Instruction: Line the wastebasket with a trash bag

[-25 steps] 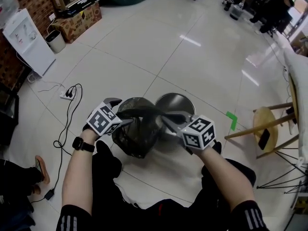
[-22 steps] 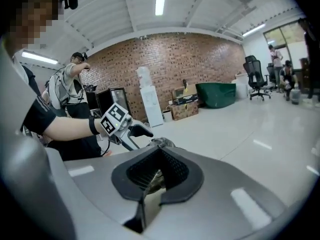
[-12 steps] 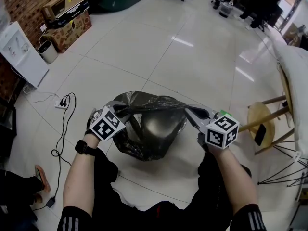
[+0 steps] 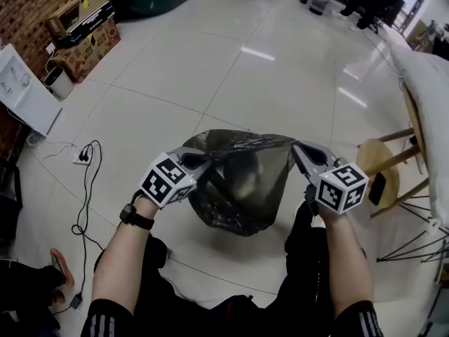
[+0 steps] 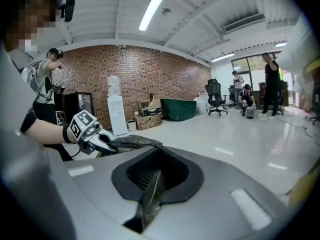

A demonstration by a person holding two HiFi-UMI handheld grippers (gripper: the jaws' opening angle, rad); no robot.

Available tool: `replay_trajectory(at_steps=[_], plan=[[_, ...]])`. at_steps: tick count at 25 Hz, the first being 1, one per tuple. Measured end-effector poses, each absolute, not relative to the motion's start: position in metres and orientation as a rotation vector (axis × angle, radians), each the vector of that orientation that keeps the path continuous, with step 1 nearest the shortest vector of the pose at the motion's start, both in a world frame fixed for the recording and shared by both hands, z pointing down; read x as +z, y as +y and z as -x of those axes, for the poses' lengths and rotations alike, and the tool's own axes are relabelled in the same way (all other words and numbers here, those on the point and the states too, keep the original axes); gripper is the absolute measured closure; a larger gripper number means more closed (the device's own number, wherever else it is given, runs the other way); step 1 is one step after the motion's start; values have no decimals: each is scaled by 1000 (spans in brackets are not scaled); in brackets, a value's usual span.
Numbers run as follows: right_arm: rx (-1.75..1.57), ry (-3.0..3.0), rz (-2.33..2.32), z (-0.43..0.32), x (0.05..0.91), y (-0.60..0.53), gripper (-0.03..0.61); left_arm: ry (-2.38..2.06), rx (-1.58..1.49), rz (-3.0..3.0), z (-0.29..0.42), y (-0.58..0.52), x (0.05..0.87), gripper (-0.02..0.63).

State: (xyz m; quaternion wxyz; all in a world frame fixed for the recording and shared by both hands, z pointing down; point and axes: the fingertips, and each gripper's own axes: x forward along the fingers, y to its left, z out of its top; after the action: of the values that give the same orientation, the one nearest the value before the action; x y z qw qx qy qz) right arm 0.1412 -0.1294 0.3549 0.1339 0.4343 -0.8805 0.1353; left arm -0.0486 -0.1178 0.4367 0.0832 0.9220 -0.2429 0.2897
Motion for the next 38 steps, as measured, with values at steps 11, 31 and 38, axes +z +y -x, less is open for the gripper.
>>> replay_trajectory(at_steps=[11, 31, 38], plan=[[413, -2451, -1227, -141, 410, -144, 539, -761, 893, -2563, 43, -130, 506, 598], [480, -2290, -1220, -157, 458, -152, 407, -825, 851, -2491, 52, -139, 495, 597], [676, -2176, -1196, -176, 519, -150, 405, -775, 898, -2437, 43, -137, 529, 597]])
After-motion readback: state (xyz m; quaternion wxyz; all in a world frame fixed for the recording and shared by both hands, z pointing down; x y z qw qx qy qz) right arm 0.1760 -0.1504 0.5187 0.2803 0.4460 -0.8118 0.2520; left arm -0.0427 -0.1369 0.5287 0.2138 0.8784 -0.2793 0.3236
